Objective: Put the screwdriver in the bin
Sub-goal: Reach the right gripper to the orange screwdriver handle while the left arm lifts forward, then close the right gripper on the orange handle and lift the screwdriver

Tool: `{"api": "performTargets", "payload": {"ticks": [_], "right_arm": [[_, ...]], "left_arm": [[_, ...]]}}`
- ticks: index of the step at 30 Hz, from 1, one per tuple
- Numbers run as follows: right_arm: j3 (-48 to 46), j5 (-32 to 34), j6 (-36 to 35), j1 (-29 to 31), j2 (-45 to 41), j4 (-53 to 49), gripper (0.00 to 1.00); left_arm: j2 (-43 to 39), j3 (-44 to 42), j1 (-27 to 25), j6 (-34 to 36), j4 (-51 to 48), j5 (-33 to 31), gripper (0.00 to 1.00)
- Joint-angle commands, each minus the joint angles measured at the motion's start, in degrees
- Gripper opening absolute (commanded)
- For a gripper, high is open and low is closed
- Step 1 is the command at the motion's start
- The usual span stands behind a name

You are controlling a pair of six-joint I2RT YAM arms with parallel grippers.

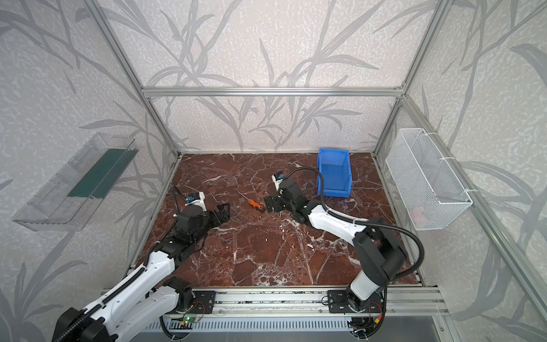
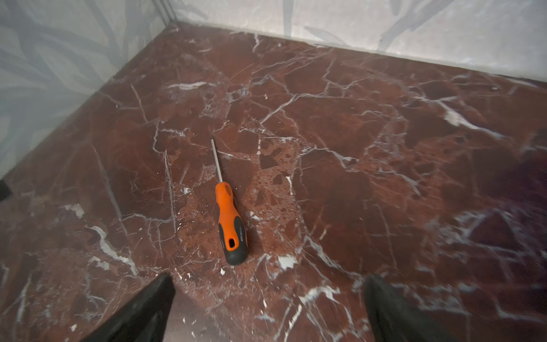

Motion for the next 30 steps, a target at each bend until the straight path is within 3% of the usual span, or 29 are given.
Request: {"api": "performTargets", "payload": {"ticks": [1, 2, 8, 17, 23, 24, 30], "right_arm": [[7.5, -0.2, -3.3, 3.3, 9.2, -8.9, 0.97], [9.0, -0.2, -3.5, 4.1, 11.0, -9.0, 0.97], [18.3, 1.5, -2.6, 5.8, 21.0, -14.8, 0.91], [25.5, 7.8, 1.0, 6.5, 27.2, -20.3, 0.63], [27.6, 9.7, 1.7, 6.6, 28.7, -21.8, 0.54], [28.0, 9.3, 1.6, 6.5, 28.9, -22.1, 0.44], [26.3, 8.0, 1.9, 6.6, 27.4, -20.7, 0.25]], "left_arm": [[-1.6, 0.8, 1.7, -4.1, -7.1, 1.1, 0.99], [-1.9, 0.4, 2.3, -3.1, -6.3, 4.1, 0.99], [-3.5, 0.3, 3.6, -2.0, -8.5, 5.8, 0.99], [-2.7, -0.3, 3.3, -2.2, -1.5, 13.9, 0.99], [-1.3, 0.2, 2.2, -3.2, 0.8, 16.0, 0.99], [-1.2, 0.0, 1.6, -3.2, 1.4, 16.3, 0.99], [-1.4, 0.7, -0.1, -3.2, 0.5, 15.2, 0.99]]}}
